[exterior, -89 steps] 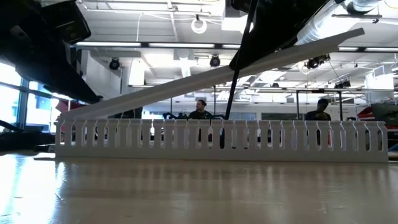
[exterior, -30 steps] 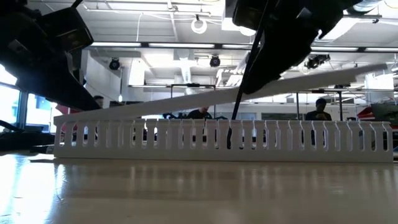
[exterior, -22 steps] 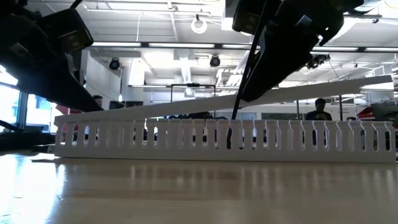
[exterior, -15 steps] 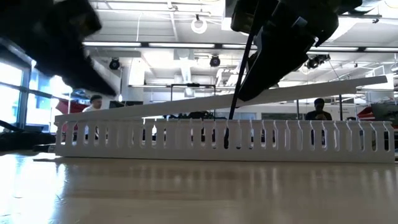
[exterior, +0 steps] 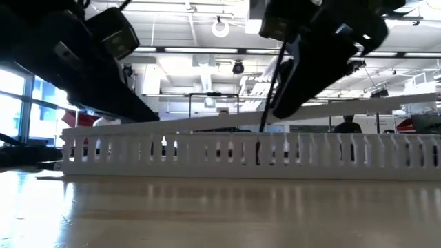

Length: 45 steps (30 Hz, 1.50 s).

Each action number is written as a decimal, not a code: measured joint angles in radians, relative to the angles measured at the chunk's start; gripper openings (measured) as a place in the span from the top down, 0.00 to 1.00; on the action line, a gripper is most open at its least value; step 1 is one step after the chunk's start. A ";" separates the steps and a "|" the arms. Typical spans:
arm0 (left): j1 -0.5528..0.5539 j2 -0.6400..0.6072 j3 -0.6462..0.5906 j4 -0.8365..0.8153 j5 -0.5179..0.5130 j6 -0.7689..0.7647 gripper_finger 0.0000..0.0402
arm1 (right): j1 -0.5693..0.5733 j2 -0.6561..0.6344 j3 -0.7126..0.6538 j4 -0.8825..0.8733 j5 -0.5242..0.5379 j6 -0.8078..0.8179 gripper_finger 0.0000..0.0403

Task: Ziptie cables
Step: Insert the white cable duct cover into the white cable duct

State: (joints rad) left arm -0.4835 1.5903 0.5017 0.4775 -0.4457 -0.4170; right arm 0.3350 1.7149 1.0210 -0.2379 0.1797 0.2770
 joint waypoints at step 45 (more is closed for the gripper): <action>0.179 0.294 0.026 0.452 0.239 0.019 1.00 | 0.125 -0.191 -0.588 0.639 0.066 0.264 0.93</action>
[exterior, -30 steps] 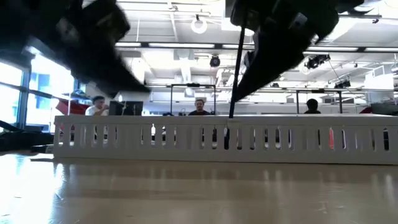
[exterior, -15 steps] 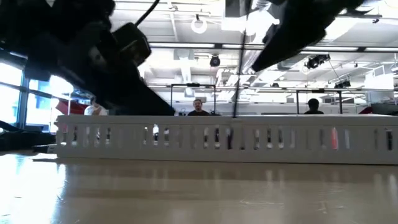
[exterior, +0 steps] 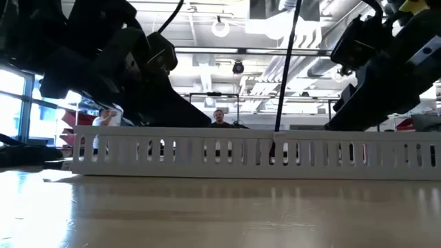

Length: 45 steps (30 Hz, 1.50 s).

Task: Ziptie cables
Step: Insert the white cable duct cover into the white cable duct

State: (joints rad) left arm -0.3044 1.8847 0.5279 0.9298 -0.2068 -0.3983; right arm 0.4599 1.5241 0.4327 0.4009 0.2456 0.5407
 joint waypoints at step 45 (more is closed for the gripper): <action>0.033 -0.184 0.468 -0.889 -0.067 0.138 1.00 | -0.220 -0.328 0.077 -0.262 -0.232 -0.339 0.93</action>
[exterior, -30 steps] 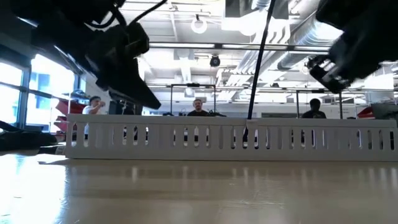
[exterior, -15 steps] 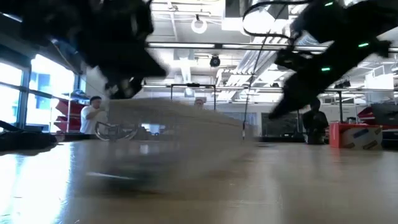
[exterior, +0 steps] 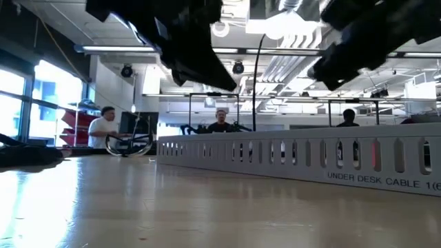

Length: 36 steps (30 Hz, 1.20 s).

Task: Ziptie cables
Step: Insert the white cable duct cover into the white cable duct

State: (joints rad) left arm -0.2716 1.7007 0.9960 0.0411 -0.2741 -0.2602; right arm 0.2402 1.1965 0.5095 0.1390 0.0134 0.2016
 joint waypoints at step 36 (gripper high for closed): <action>0.166 -0.005 -0.140 -0.048 -0.118 -0.003 1.00 | -0.194 -0.073 -0.002 -0.170 0.237 -0.272 0.93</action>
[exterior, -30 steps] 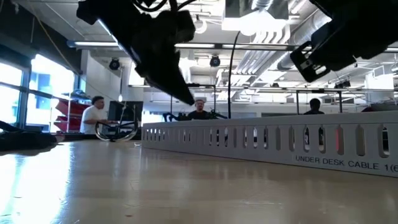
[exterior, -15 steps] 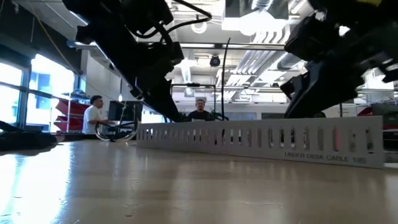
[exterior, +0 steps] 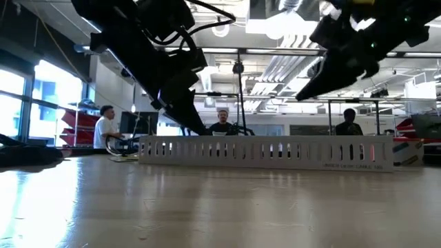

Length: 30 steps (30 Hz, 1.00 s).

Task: Ziptie cables
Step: Insert the white cable duct cover into the white cable duct

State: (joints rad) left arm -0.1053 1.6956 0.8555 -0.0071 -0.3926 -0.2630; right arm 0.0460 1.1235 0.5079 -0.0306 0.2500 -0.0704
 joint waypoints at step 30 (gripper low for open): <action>0.027 -0.093 -0.044 -0.108 -0.065 -0.016 1.00 | 0.086 0.068 0.001 -0.038 -0.022 0.089 0.93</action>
State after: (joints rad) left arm -0.0780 1.6029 0.8113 -0.1155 -0.4580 -0.2794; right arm 0.1318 1.1913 0.5091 -0.0690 0.2276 0.0186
